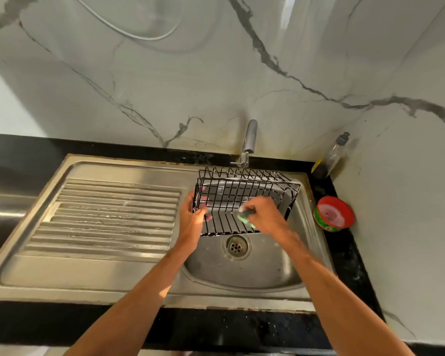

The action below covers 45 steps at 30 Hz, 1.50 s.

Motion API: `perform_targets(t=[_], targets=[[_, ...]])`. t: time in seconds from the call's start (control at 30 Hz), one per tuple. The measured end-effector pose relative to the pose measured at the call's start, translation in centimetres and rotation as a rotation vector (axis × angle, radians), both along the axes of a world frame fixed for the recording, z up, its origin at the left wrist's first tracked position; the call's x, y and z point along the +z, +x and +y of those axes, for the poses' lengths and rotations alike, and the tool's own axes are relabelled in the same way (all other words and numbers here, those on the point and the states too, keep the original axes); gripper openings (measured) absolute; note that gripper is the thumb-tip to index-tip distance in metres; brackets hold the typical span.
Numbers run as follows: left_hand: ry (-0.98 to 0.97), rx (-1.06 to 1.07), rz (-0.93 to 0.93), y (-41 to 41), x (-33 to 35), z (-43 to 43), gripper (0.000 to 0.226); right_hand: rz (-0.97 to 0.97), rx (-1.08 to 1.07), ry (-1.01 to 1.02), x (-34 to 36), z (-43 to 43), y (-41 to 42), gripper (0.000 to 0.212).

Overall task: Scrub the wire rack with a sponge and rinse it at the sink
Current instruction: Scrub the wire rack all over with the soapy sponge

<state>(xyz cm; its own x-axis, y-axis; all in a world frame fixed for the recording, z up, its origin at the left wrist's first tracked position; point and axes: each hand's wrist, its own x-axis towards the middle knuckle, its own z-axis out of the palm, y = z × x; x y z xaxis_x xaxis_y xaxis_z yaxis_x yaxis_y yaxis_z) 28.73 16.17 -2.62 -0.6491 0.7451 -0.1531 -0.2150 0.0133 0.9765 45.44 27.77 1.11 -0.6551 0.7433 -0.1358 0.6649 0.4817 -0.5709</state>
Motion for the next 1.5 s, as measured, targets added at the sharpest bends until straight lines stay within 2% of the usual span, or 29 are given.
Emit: perform_targets(t=[0.07, 0.17, 0.23, 0.3, 0.4, 0.47, 0.57, 0.67, 0.73, 0.8, 0.9, 1.07, 1.17, 1.23, 1.37, 1.43, 1.5], targets=[[0.005, 0.009, -0.015, 0.4, 0.0, 0.1, 0.05, 0.012, -0.031, 0.002, -0.6, -1.6, -2.3, 0.019], [0.013, -0.005, -0.012, 0.7, 0.2, 0.4, 0.049, -0.038, 0.111, 0.092, -1.2, -2.7, -2.4, 0.022], [0.012, -0.007, -0.027, 0.7, 0.0, 0.3, 0.051, -0.098, 0.209, -0.005, 0.2, -1.6, -1.4, 0.021], [0.004, -0.005, -0.063, 1.0, -0.1, 0.3, 0.054, -0.072, 0.153, -0.097, 1.6, -0.5, -1.9, 0.021], [-0.008, 0.003, -0.104, 1.4, 0.2, 0.3, 0.078, 0.039, 0.047, -0.034, 2.1, -1.8, -4.7, 0.017], [-0.03, 0.014, -0.077, 1.4, 0.4, 0.5, 0.087, 0.025, 0.165, 0.031, 1.5, -3.4, -5.5, 0.015], [-0.023, 0.02, -0.074, 1.2, 0.3, 0.5, 0.082, -0.05, 0.287, -0.077, 2.1, -2.8, -4.6, 0.019], [-0.043, -0.006, -0.048, 1.3, 0.5, 0.4, 0.082, 0.016, 0.185, -0.073, 2.4, -2.0, -5.5, 0.015], [-0.034, -0.009, 0.008, 1.6, 1.0, 0.4, 0.068, 0.077, 0.181, -0.014, 2.1, -3.4, -6.5, 0.017], [-0.025, 0.011, 0.025, 1.5, 1.1, 0.6, 0.052, 0.098, 0.27, 0.023, 1.4, -5.1, -6.6, 0.023], [-0.005, 0.052, 0.021, 0.9, 0.7, 0.4, 0.045, 0.018, 0.318, 0.028, 0.9, -5.0, -4.0, 0.017], [-0.031, 0.092, -0.005, -0.2, -1.5, 0.5, 0.064, -0.033, 0.128, 0.225, -0.9, -3.1, -1.3, 0.027], [-0.001, 0.099, -0.015, -0.5, -1.1, 1.1, 0.082, 0.006, 0.233, 0.241, -1.6, -5.5, -2.3, 0.027], [0.008, 0.077, -0.004, -0.5, -1.2, 1.2, 0.083, -0.022, 0.212, 0.276, -1.5, -5.1, -1.0, 0.029], [-0.009, 0.092, -0.022, -0.9, -2.8, 1.1, 0.097, -0.156, -0.165, 0.314, -1.1, -1.1, 4.3, 0.034], [-0.026, 0.096, -0.018, -0.6, -1.4, 0.8, 0.086, -0.174, -0.117, 0.342, -1.5, -1.7, 4.0, 0.037], [-0.047, 0.083, 0.007, -0.5, -0.9, 0.9, 0.06, -0.219, 0.011, 0.346, -2.0, -2.6, 3.3, 0.043]])
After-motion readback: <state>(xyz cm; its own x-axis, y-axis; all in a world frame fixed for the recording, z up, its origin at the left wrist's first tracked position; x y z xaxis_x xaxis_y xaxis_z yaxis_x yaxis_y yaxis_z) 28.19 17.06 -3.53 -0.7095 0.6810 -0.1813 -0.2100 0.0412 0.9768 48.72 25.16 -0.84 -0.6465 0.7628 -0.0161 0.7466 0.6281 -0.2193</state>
